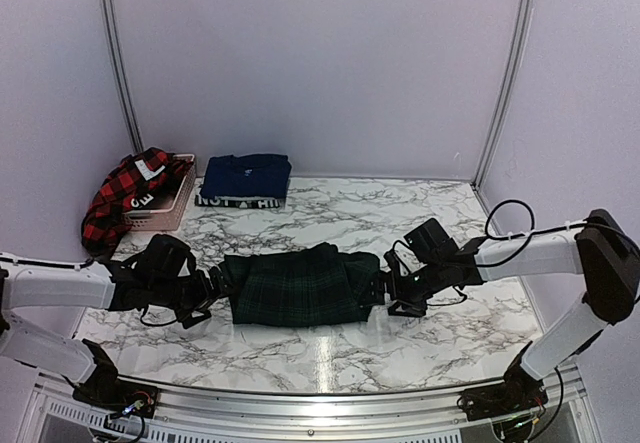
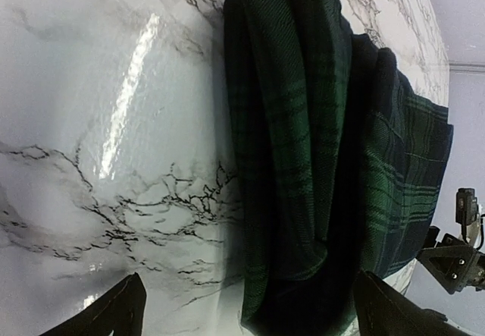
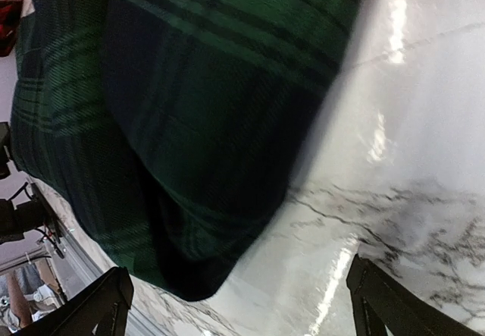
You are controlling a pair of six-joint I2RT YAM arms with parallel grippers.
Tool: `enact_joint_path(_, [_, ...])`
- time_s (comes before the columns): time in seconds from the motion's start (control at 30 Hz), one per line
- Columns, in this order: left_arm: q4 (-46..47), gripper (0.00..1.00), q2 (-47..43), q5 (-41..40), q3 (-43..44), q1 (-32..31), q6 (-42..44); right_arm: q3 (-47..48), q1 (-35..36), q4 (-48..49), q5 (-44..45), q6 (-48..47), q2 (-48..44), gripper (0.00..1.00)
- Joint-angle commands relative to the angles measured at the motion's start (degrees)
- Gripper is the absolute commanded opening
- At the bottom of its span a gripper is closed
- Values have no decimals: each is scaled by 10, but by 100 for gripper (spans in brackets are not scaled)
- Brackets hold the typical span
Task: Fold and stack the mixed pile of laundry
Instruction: Pick up the rectangle-folded skirt from the center of the board.
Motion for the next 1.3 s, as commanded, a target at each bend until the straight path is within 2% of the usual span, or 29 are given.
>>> enact_joint_path(0.0, [117,99,35,26,-15,-16,-31,3,-5,93,-23,18,34,98])
enact_joint_path(0.23, [168,99,108,23,3,-38,-30,13,-4,149,-42,15,96,94])
enact_joint_path(0.33, [183,88,135,18,10,-39,-34,32,-2,170,-52,11,133,87])
enact_joint_path(0.47, [199,81,171,25,28,-42,-36,63,7,174,-56,11,169,80])
enact_joint_path(0.53, [210,83,173,23,33,-47,-39,74,13,171,-51,12,173,80])
enact_joint_path(0.7, [232,99,129,7,-8,-39,-72,78,14,158,-41,8,176,77])
enact_joint_path(0.83, [282,99,60,-3,-78,-26,-89,61,8,141,-41,13,174,77])
enact_joint_path(0.97, [336,99,27,12,-101,-25,-75,54,3,149,-50,14,179,75])
enact_joint_path(1.27, [363,99,139,48,-31,-25,-67,76,3,150,-69,6,213,72])
